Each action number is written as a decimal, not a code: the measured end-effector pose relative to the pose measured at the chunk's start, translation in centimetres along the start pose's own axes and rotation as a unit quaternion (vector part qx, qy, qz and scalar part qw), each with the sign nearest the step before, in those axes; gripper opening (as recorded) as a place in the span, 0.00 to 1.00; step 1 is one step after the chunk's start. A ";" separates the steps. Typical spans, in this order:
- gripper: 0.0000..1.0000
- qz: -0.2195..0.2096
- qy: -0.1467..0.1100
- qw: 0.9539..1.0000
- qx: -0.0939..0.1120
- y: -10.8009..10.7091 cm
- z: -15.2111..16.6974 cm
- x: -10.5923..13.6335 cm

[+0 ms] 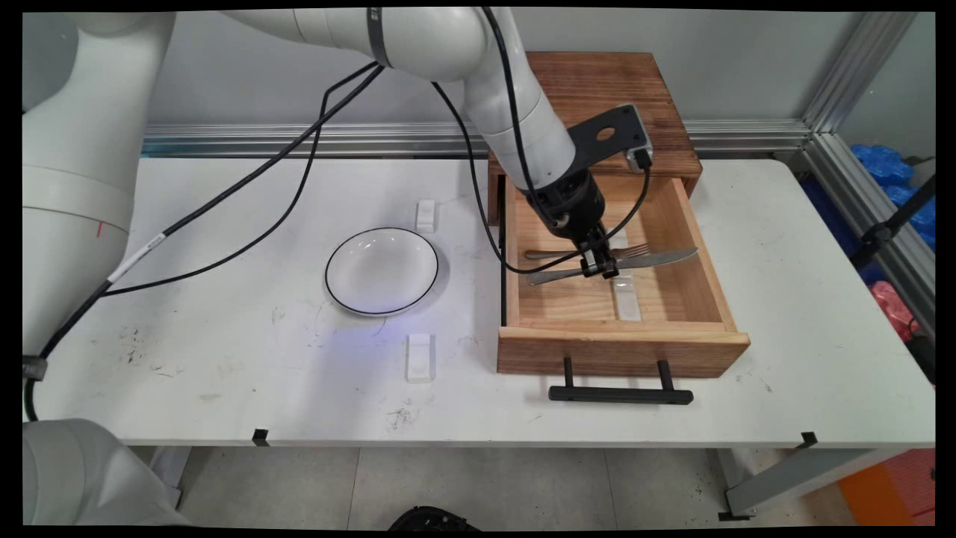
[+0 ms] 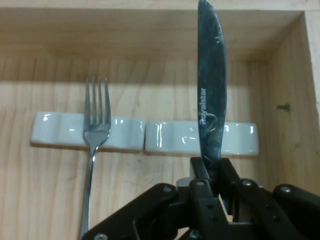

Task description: Place the picked object into the drawer

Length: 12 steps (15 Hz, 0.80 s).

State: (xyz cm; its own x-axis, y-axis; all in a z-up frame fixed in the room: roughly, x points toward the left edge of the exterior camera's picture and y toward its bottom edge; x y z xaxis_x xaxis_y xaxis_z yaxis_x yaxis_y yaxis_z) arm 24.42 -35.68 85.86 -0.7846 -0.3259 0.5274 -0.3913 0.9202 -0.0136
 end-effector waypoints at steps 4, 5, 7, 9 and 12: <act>0.00 -0.004 0.000 1.000 0.000 -0.1 0.7 -0.4; 0.00 -0.006 -0.001 1.000 -0.001 -0.1 0.8 -0.5; 0.00 -0.008 -0.001 1.000 -0.001 -0.1 1.1 -0.7; 0.00 -0.010 -0.001 1.000 -0.003 0.0 1.5 -1.0; 0.00 -0.012 -0.001 1.000 -0.007 0.2 2.1 -1.4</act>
State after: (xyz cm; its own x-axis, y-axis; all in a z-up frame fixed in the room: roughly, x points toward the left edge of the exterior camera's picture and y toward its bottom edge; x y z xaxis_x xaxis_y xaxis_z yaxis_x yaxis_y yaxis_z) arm 24.48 -35.50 83.31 -0.7759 -0.3493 0.5253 -0.4042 0.9146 0.0112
